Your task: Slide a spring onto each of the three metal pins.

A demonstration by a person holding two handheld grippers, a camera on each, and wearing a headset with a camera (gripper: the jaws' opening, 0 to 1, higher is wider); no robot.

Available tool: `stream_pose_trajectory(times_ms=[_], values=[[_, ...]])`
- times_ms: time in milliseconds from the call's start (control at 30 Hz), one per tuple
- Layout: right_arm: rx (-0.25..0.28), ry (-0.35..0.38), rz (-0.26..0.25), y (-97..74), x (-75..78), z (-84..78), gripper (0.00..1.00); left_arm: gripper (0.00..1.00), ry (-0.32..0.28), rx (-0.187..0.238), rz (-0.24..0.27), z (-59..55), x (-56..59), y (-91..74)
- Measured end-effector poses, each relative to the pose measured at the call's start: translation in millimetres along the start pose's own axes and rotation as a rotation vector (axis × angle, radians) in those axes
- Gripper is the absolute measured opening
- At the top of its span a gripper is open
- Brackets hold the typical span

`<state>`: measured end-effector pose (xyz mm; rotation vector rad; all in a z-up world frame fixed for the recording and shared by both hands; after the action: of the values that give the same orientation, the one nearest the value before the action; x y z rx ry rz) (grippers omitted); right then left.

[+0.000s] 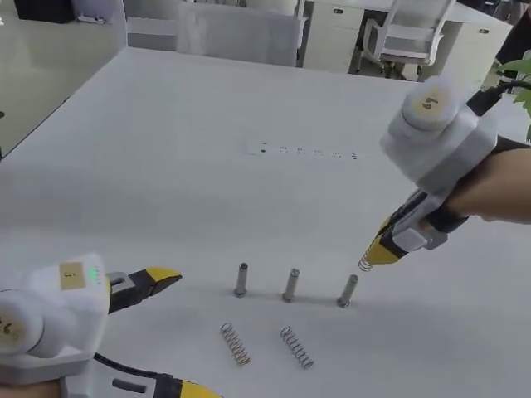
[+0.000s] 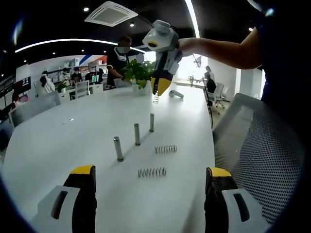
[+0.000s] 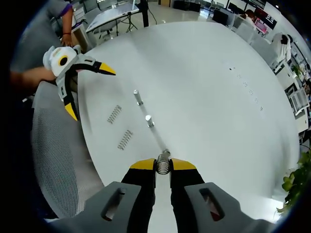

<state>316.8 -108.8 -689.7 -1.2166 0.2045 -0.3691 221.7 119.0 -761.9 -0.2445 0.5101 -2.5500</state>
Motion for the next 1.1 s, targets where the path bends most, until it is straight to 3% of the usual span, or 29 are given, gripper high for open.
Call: stream_pose_trajectory(times_ms=[267, 1100], values=[[-0.024, 0.012, 0.017, 16.4, 4.6, -4.6, 0.08, 0.90, -0.007, 0.000, 0.003, -0.2, -1.5, -1.1], [-0.033, 0.037, 0.038, 32.2, 15.3, -5.7, 0.08, 0.86, -0.009, 0.004, 0.003, 4.6, -2.7, -3.1]])
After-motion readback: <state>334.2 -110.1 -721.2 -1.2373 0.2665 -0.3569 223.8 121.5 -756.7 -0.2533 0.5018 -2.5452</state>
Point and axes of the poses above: the centre of the closed fingertips' face, and the gripper's own axes: y roughly forward along the fingers, x roughly to its right, z roughly out of its top, the point moved 6 cm from there along -y, roughly backward along the fingers, and after that the axes turned 4 degrees about -y, right-handed, at the moved point
